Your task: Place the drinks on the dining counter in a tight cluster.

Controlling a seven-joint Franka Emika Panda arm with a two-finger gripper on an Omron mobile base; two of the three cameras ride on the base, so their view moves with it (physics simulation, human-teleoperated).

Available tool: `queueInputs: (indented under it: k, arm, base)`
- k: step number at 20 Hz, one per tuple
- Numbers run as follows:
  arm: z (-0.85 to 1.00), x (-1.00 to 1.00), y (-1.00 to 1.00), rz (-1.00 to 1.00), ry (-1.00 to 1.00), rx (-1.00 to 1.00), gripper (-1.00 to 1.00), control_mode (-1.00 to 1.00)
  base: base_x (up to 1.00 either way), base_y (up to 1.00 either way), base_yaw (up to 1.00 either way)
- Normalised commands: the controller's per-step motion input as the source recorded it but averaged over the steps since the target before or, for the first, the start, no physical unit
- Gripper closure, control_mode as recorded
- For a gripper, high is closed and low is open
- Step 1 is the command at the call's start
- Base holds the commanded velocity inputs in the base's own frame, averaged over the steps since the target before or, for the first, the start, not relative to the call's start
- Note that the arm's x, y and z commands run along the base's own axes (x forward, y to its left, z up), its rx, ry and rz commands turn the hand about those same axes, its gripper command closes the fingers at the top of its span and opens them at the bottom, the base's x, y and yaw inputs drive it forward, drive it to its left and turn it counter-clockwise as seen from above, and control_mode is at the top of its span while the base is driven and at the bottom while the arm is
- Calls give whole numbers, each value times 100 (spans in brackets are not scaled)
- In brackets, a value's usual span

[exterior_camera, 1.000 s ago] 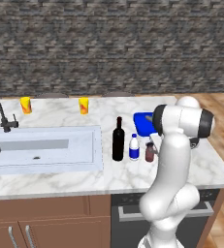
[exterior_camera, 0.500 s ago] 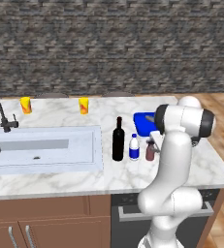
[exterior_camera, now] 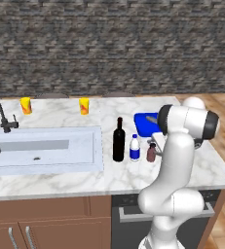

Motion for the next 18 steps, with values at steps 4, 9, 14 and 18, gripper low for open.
queueInputs:
  k: [4, 9, 14, 18]
  arm:
    - [1, -11, -6, 0, 0, 0, -100, -100]
    - [14, -15, -21, 0, 0, 0, -100, -100]
    - [32, -24, -20, 0, 3, 0, -100, -100]
    - [34, -39, -5, 0, 4, -2, -100, -100]
  base:
    - [0, 0, 0]
    - [0, 0, 0]
    - [0, 0, 0]
    - [0, 0, 0]
